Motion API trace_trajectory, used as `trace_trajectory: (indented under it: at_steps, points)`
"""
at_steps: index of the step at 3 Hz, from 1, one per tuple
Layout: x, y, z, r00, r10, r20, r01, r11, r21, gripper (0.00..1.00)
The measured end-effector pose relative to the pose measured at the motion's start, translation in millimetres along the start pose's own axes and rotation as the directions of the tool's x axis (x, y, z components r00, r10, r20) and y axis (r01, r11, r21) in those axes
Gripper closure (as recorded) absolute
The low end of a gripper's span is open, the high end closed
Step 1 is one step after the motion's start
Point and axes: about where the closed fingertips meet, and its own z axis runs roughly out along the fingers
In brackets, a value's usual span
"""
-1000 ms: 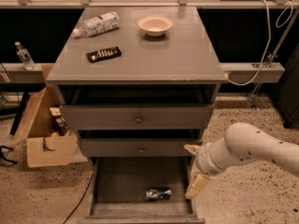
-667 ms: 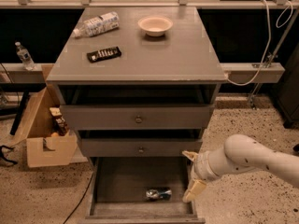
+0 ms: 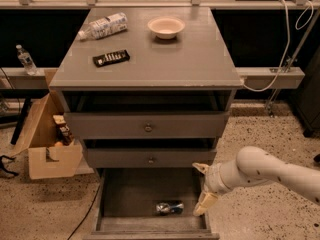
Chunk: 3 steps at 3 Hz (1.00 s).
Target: Pick redbull can from bottom drawer and place on counter
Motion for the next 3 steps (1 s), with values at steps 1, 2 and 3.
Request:
trace_trajectory:
  at_steps: [1,2,3]
  points:
    - [32.6,-20.5,53.3,0.999,-0.021,0.04,0.021,0.9998,0.002,0.0]
    - [58.6,-33.1,102.5,0.996,-0.023,0.086,0.023,0.9997,-0.003,0.0]
    - [59.5,-32.4,109.5,0.996,-0.034,0.083,0.035,0.9994,-0.006,0.0]
